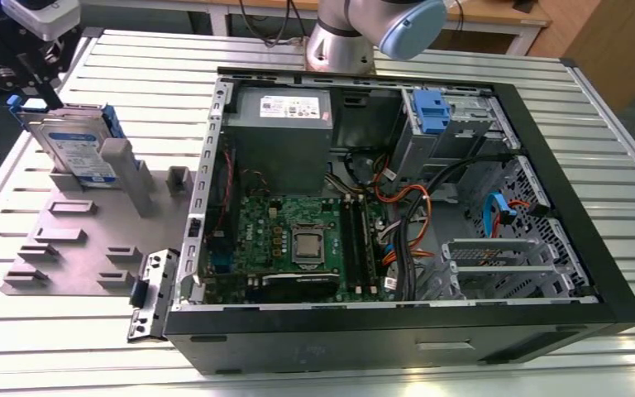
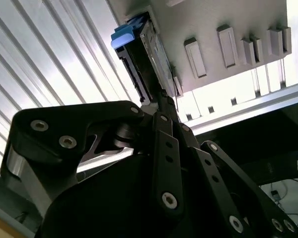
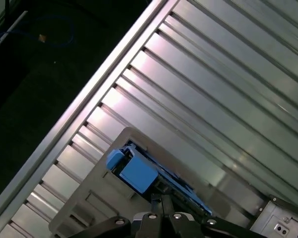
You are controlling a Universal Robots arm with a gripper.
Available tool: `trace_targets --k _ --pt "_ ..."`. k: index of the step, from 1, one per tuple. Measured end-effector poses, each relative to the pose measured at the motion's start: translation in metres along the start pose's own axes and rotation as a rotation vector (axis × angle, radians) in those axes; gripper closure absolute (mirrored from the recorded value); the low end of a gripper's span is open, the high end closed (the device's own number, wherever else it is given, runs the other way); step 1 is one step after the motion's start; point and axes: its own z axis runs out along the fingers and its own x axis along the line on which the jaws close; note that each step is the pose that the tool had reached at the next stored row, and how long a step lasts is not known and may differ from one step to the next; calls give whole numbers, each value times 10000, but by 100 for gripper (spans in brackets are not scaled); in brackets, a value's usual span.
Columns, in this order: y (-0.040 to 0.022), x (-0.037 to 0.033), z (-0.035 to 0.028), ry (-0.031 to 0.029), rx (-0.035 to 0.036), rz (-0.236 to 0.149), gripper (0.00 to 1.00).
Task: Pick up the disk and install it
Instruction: 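Pick up the disk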
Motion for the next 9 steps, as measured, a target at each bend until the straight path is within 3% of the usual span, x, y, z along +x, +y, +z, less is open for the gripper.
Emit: trace_targets --k 9 --pt "0 0 0 28 -57 -992 89"
